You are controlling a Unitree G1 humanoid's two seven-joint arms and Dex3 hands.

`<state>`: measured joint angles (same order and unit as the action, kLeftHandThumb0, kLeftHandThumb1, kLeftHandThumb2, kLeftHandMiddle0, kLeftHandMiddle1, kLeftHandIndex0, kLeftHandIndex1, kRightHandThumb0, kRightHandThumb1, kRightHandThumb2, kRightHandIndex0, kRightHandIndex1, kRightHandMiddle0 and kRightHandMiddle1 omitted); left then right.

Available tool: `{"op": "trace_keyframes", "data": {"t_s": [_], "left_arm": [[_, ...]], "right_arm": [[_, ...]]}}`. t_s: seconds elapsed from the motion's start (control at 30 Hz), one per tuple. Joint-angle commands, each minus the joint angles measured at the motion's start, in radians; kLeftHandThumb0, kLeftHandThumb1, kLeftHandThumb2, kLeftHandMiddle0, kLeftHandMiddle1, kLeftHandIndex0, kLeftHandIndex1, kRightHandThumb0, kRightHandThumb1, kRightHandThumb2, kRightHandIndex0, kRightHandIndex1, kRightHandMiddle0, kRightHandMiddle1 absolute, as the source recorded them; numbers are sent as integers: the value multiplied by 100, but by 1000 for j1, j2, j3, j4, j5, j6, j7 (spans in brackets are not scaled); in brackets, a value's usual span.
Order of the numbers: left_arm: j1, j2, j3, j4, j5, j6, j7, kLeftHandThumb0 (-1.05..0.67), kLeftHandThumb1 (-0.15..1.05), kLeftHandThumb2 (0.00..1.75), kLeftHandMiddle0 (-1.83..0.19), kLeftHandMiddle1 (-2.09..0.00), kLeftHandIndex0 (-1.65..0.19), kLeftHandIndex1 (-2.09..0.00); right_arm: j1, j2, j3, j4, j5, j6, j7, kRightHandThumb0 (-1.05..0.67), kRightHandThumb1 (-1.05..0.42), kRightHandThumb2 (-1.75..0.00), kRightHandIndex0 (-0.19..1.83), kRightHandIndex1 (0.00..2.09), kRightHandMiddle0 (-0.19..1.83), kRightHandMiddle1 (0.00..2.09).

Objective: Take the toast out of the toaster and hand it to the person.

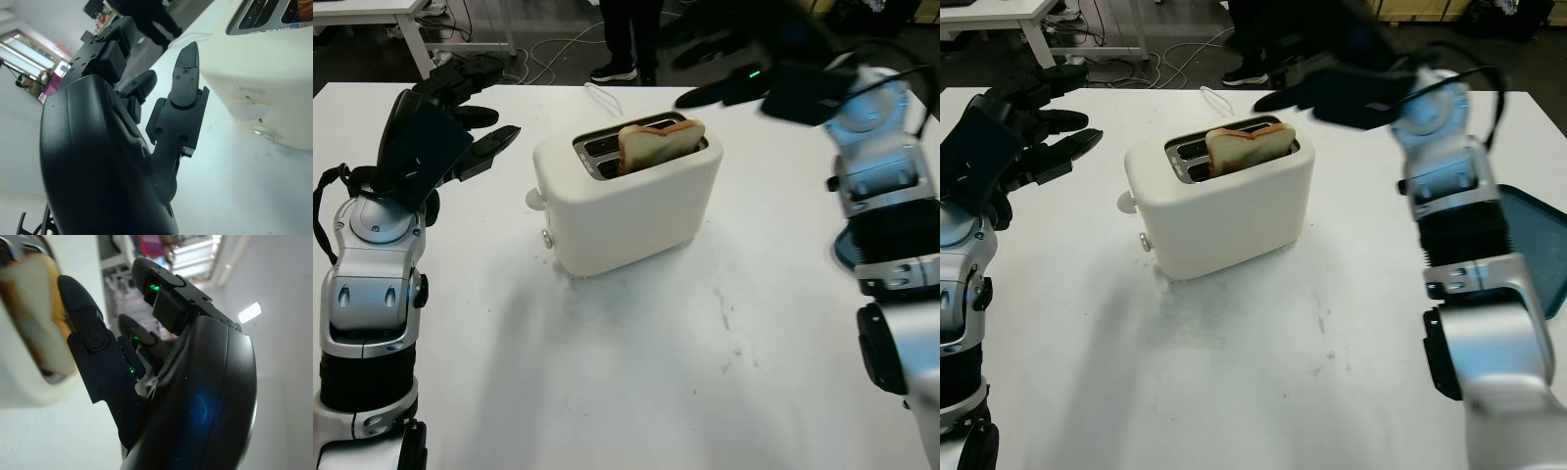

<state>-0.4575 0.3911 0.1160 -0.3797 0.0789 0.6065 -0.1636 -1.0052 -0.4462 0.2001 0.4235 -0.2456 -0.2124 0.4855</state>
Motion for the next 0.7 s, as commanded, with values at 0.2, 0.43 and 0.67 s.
{"op": "trace_keyframes", "data": {"t_s": [0.2,0.43,0.67], "left_arm": [[9,4,1,-11,8,-6,8,-23,90,13,-25,-79,-43,-26],[14,11,-2,-6,12,-23,4,-24,92,11,-27,-77,-45,-24],[15,8,-1,-8,13,-16,7,-23,92,11,-28,-74,-46,-22]], "right_arm": [[-56,42,72,103,-91,-15,-12,-47,-62,0,96,15,91,4],[-89,41,117,198,-176,-61,-42,-42,-63,0,93,22,92,4],[-100,18,142,208,-231,-93,-43,-37,-64,-1,61,84,94,3]]}}
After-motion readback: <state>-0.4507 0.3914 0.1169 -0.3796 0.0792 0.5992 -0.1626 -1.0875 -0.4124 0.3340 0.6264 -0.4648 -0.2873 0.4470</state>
